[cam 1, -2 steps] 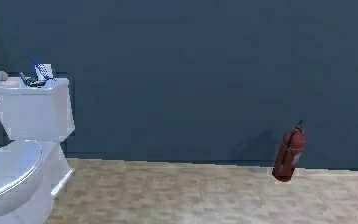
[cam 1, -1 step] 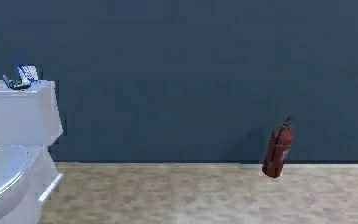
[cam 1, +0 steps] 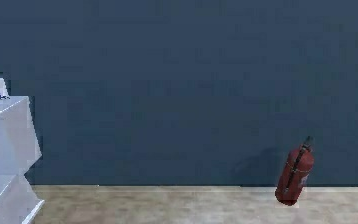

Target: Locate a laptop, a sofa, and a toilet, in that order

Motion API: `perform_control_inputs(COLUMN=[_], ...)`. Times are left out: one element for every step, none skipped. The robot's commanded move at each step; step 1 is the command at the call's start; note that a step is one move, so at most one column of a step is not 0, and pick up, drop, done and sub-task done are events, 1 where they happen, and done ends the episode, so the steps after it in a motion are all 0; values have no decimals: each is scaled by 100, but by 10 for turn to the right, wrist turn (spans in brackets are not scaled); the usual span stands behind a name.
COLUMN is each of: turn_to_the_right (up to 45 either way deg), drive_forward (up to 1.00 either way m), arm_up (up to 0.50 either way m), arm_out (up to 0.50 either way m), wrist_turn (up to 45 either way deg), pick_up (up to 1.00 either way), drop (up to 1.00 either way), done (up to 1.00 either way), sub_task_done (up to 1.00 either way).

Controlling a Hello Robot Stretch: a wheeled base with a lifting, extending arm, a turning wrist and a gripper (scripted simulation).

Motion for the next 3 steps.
perform_control_inputs(turn_to_the_right=[-450, -390, 0], drive_forward=[0, 0, 60], arm_up=[0, 0, 0], arm_out=[0, 0, 0], wrist_turn=[0, 0, 0], pick_up=[0, 0, 0], drop=[0, 0, 0], done=[0, 0, 0], sub_task_done=[0, 0, 0])
